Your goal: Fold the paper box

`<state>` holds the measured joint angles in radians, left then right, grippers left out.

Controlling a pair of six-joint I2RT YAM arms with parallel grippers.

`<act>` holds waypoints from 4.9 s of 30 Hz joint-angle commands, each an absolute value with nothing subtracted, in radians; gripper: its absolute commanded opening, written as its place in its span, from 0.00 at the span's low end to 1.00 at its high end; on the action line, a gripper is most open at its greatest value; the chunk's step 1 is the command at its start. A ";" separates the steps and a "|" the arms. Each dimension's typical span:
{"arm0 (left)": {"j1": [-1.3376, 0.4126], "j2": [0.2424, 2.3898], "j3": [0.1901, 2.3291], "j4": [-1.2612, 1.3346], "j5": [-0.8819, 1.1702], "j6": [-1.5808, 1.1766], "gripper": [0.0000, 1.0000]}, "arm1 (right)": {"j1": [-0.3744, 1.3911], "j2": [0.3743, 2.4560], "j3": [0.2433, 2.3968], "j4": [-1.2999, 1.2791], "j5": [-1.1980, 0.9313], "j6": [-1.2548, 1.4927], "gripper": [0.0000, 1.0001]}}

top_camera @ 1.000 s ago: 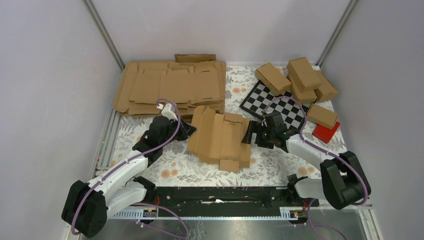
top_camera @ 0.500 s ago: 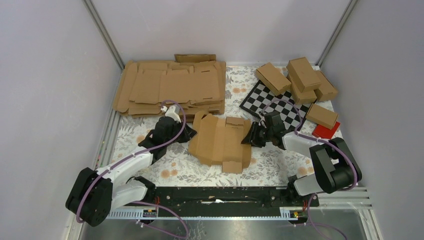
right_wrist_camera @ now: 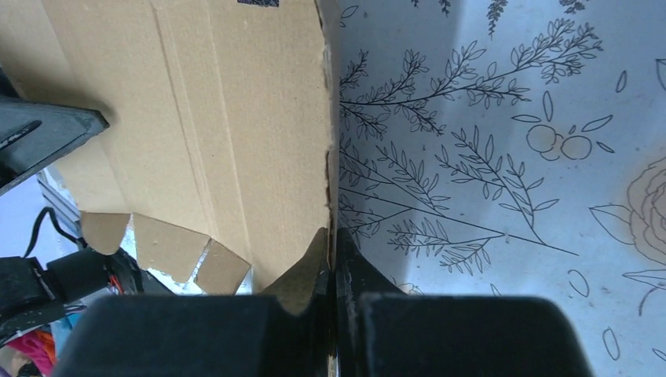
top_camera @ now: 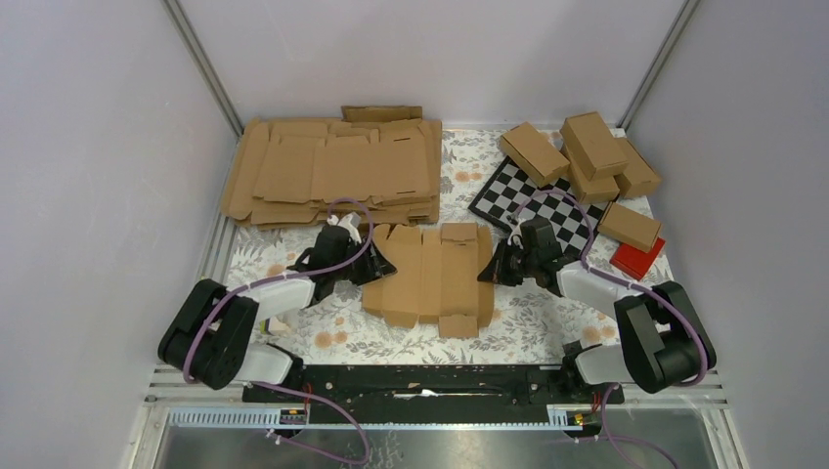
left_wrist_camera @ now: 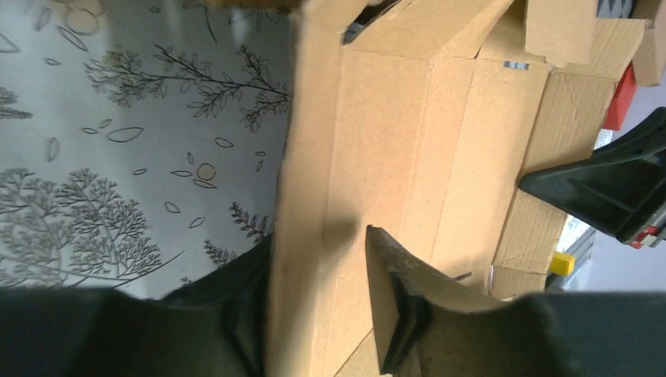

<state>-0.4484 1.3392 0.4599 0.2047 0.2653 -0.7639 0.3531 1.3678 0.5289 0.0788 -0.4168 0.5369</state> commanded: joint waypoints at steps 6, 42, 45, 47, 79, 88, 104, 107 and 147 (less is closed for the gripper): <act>-0.440 1.333 0.510 0.423 0.516 -0.757 0.00 | 0.353 1.304 0.564 0.017 -0.398 0.444 0.46; -0.715 0.929 0.166 0.773 0.045 -0.290 0.00 | 0.573 1.350 0.661 -0.198 -0.006 0.417 0.99; -0.715 0.949 0.170 0.772 0.019 -0.295 0.00 | 0.600 1.342 0.622 -0.190 0.057 0.422 0.99; -0.715 0.957 0.170 0.777 0.005 -0.305 0.00 | 0.619 1.330 0.605 -0.190 0.085 0.427 1.00; -0.715 0.997 0.180 0.778 -0.087 -0.361 0.00 | 0.789 1.246 0.557 -0.073 -0.155 0.340 1.00; -0.715 1.031 0.166 0.864 -0.007 -0.380 0.00 | 0.821 1.335 0.594 -0.088 -0.060 0.324 1.00; -0.715 1.052 0.132 0.990 0.111 -0.403 0.00 | 0.820 1.285 0.645 -0.052 0.028 0.449 1.00; -0.715 1.048 0.126 0.999 0.107 -0.405 0.00 | 0.819 1.256 0.654 -0.067 0.034 0.504 0.97; -0.720 0.974 0.126 0.880 -0.043 -0.350 0.00 | 0.604 1.190 0.461 0.015 -0.080 0.794 0.80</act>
